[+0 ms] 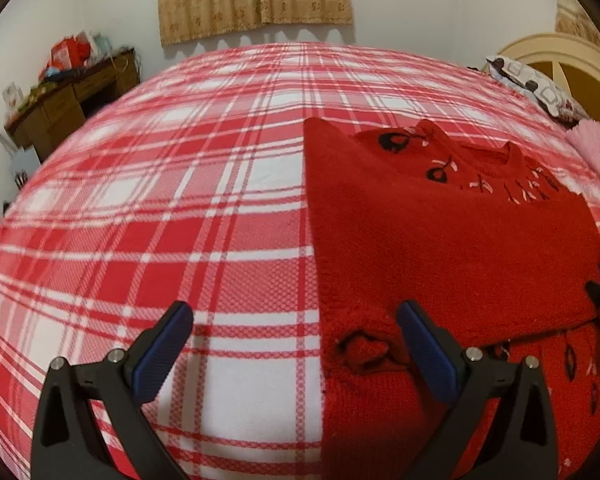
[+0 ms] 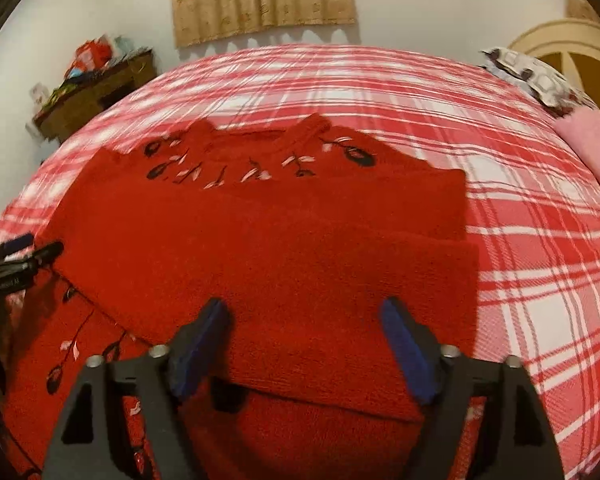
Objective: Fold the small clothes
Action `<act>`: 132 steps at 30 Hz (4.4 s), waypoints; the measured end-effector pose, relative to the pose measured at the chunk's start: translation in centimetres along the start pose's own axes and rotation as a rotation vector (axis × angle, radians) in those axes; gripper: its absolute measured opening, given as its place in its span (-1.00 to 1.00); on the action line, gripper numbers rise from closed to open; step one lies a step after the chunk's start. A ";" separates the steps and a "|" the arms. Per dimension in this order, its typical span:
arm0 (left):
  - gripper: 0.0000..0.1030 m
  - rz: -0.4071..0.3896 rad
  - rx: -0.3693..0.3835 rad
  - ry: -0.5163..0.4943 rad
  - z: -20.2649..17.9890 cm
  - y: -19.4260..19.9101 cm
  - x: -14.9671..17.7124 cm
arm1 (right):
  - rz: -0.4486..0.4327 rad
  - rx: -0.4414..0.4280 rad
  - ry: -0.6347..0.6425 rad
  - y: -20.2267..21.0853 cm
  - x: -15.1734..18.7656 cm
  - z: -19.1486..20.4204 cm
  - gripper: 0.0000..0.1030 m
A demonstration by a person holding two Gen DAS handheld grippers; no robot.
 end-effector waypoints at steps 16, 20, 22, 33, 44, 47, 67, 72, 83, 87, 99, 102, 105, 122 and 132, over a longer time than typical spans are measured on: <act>1.00 -0.022 0.152 -0.004 -2.4 5.9 4.9 | -0.057 -0.022 0.064 5.4 3.7 1.9 0.67; 1.00 0.007 0.174 -0.054 -3.5 6.9 7.4 | -0.078 -0.027 0.103 7.1 5.3 2.7 0.67; 1.00 0.020 0.176 -0.059 -3.6 7.2 8.3 | -0.076 -0.038 0.102 7.6 6.0 2.8 0.67; 0.99 0.058 0.221 -0.051 -5.1 10.0 12.7 | -0.069 -0.051 0.109 11.1 10.6 2.2 0.67; 0.88 0.117 0.259 -0.052 -6.8 13.6 18.7 | -0.033 -0.054 0.112 13.5 16.4 1.9 0.68; 0.82 0.126 0.262 -0.044 -6.2 14.3 19.6 | -0.032 -0.052 0.110 14.1 17.4 1.8 0.68; -0.04 0.164 0.413 0.051 -6.2 16.1 22.0 | -0.033 -0.025 0.040 18.0 20.6 -0.7 0.68; -0.51 0.160 0.414 0.069 -5.9 16.3 21.9 | -0.034 -0.004 0.001 19.0 21.0 -2.6 0.68; -0.72 0.129 0.434 0.071 -5.6 16.8 21.3 | 0.037 -0.036 -0.055 19.5 23.1 -4.2 0.67; -0.72 0.129 0.437 0.078 -5.5 16.7 21.2 | 0.074 -0.071 -0.085 19.3 23.9 -4.1 0.67; -0.80 0.102 0.467 0.086 -5.2 17.1 20.8 | 0.131 -0.268 -0.201 19.1 25.0 -3.4 -0.88; -0.81 0.050 0.472 0.064 -5.2 18.0 19.5 | 0.057 -0.326 -0.271 20.4 23.7 -4.3 -0.89; -0.82 0.010 0.471 0.052 -5.0 18.3 17.9 | -0.046 -0.330 -0.301 22.3 21.5 -5.4 -0.89; -0.83 -0.142 0.501 0.042 -5.3 18.6 9.9 | -0.227 -0.338 -0.343 24.0 13.4 -7.1 -0.89; -0.84 -0.226 0.521 0.045 -5.4 18.8 5.2 | -0.314 -0.345 -0.347 24.5 8.8 -7.6 -0.89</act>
Point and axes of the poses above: each gripper's, at about its wrist camera, not at the fingertips, and y roughly against the way its jaws point, z to its left, x to its underside, the point moved 8 cm from there along -y, roughly the way its jaws point, and after that the axes turned 11 degrees about x, right-handed, at the moved point
